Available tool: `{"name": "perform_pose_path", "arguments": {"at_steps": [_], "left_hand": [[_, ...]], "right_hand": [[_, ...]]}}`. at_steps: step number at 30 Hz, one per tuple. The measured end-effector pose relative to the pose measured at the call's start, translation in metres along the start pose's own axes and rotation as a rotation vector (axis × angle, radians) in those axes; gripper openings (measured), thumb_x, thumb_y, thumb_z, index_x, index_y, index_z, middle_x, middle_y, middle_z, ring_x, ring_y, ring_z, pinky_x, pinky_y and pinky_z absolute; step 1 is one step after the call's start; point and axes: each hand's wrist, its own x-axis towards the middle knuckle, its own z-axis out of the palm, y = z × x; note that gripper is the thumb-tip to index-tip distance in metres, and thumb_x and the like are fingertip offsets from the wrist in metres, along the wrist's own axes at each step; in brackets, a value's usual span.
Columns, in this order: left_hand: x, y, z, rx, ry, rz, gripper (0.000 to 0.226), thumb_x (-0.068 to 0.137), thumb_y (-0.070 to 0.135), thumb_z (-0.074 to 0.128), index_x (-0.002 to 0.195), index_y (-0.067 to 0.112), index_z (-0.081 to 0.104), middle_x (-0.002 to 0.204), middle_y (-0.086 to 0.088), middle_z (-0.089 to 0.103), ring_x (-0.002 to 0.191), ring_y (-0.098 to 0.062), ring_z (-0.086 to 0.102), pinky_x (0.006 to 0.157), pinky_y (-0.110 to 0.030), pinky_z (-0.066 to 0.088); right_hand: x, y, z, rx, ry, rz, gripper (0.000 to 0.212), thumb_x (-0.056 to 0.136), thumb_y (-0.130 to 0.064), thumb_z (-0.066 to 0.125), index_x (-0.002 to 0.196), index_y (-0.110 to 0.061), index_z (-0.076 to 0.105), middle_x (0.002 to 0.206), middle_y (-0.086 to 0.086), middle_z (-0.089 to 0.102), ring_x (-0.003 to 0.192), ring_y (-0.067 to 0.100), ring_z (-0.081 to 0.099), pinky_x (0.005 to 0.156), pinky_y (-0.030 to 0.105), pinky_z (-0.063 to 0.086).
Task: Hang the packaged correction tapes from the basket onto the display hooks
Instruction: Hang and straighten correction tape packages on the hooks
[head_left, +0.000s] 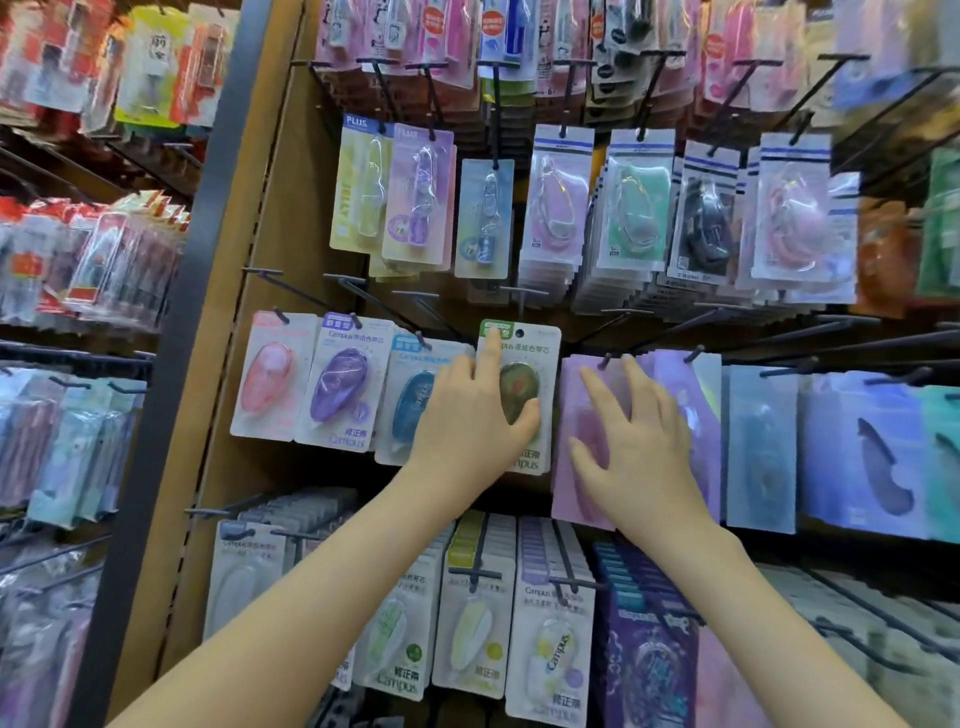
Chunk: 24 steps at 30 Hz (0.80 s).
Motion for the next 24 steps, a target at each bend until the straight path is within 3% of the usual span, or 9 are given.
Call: {"name": "perform_pose_path", "arguments": {"at_steps": [3,12,19,24], "left_hand": [[-0.002,0.004,0.000,0.023,0.007,-0.013,0.079,0.090,0.045,0.053,0.152,0.013,0.014,0.125,-0.013,0.046,0.116,-0.027,0.043,0.094,-0.033,0.035],[-0.002,0.009,0.010,0.092,-0.054,-0.112,0.078,0.091,0.045,0.050,0.152,0.012,0.015,0.129,-0.019,0.042,0.121,-0.032,0.034,0.100,-0.035,0.027],[0.002,0.003,0.025,0.178,-0.030,-0.107,0.078,0.091,0.045,0.050,0.153,0.014,0.013,0.131,-0.020,0.037,0.122,-0.034,0.030,0.102,-0.037,0.025],[-0.011,-0.001,0.016,0.155,0.002,-0.108,0.073,0.091,0.045,0.053,0.151,0.018,0.023,0.142,-0.022,0.032,0.130,-0.036,0.028,0.106,-0.043,0.027]], "right_hand": [[-0.002,0.007,0.006,0.023,-0.085,0.028,0.067,0.093,-0.036,0.056,0.151,-0.025,0.024,0.160,0.008,0.006,0.145,0.024,0.005,0.117,0.038,0.006],[-0.003,0.002,0.008,0.180,-0.070,0.058,0.064,0.093,-0.014,0.052,0.150,-0.019,0.024,0.159,0.009,0.003,0.147,0.022,0.001,0.111,0.031,0.026],[-0.001,-0.006,0.016,0.213,-0.096,0.109,0.073,0.094,-0.011,0.050,0.153,-0.018,0.009,0.159,0.011,-0.003,0.147,0.024,-0.006,0.115,0.031,0.019],[-0.008,-0.014,0.011,0.200,-0.059,0.079,0.072,0.093,-0.018,0.054,0.153,-0.015,0.013,0.159,0.014,0.001,0.147,0.027,-0.002,0.119,0.039,0.018]]}}
